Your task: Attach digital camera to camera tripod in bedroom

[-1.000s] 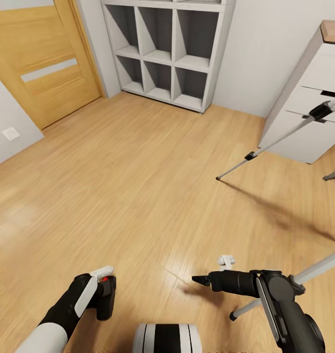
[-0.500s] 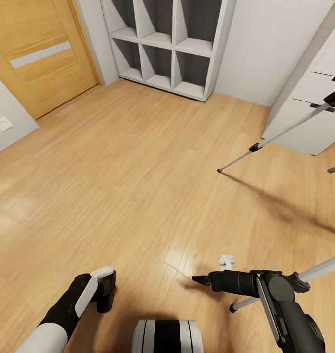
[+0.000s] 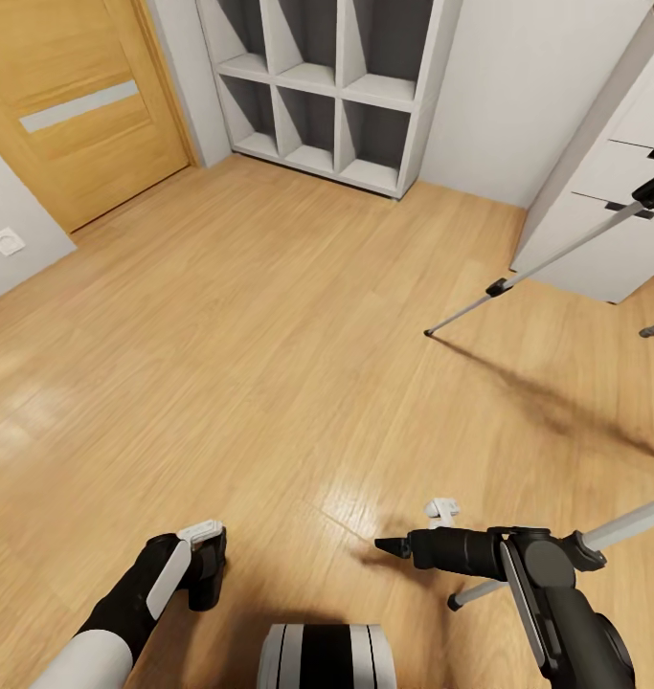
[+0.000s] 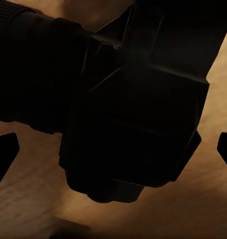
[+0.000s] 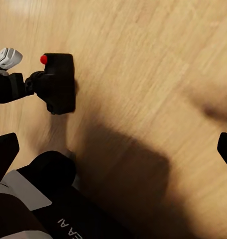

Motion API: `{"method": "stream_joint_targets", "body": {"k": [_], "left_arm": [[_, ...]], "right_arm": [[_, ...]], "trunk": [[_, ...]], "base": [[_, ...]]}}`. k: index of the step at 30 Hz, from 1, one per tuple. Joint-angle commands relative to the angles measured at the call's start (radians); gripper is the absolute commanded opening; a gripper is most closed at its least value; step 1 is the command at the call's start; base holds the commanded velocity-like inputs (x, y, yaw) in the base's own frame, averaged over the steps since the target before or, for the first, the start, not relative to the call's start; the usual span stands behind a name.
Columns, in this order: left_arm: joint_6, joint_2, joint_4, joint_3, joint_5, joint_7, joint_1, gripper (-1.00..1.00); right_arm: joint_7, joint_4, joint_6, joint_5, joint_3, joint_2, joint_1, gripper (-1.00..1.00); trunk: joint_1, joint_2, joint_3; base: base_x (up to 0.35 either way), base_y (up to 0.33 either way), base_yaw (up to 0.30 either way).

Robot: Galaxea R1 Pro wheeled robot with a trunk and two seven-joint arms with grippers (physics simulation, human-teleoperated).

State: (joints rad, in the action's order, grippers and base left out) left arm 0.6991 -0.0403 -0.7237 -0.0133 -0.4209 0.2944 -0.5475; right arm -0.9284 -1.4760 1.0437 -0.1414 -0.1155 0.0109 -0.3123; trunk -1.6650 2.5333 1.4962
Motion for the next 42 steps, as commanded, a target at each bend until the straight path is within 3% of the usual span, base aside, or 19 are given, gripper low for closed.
{"method": "stream_joint_targets", "body": {"k": [1, 22, 23, 42], "left_arm": [[0.003, 0.0, -0.002, 0.0, -0.01, 0.008, 0.0, 1.0], [-0.007, 0.0, 0.012, 0.009, 0.0, 0.012, 0.0, 1.0], [-0.007, 0.0, 0.014, 0.01, 0.0, 0.012, 0.0, -1.0], [-0.007, 0.001, 0.002, 0.01, 0.0, 0.013, 0.0, -1.0]], "right_arm": [[-0.01, -0.001, 0.004, -0.01, -0.001, 0.0, -0.001, 1.0], [-0.01, -0.001, 0.004, -0.009, 0.0, 0.0, -0.001, 1.0], [-0.01, -0.001, 0.004, -0.009, 0.0, 0.0, -0.001, 1.0], [-0.01, -0.001, 0.004, -0.009, -0.001, 0.0, -0.001, 1.0]], "trunk": [[0.0, 0.0, 0.001], [0.0, 0.0, 0.001], [0.0, 0.0, 0.001], [0.0, 0.0, 0.001]], "base": [[0.0, 0.0, 0.0], [0.0, 0.0, 0.0], [0.0, 0.0, 0.0], [0.0, 0.0, 0.0]]}}
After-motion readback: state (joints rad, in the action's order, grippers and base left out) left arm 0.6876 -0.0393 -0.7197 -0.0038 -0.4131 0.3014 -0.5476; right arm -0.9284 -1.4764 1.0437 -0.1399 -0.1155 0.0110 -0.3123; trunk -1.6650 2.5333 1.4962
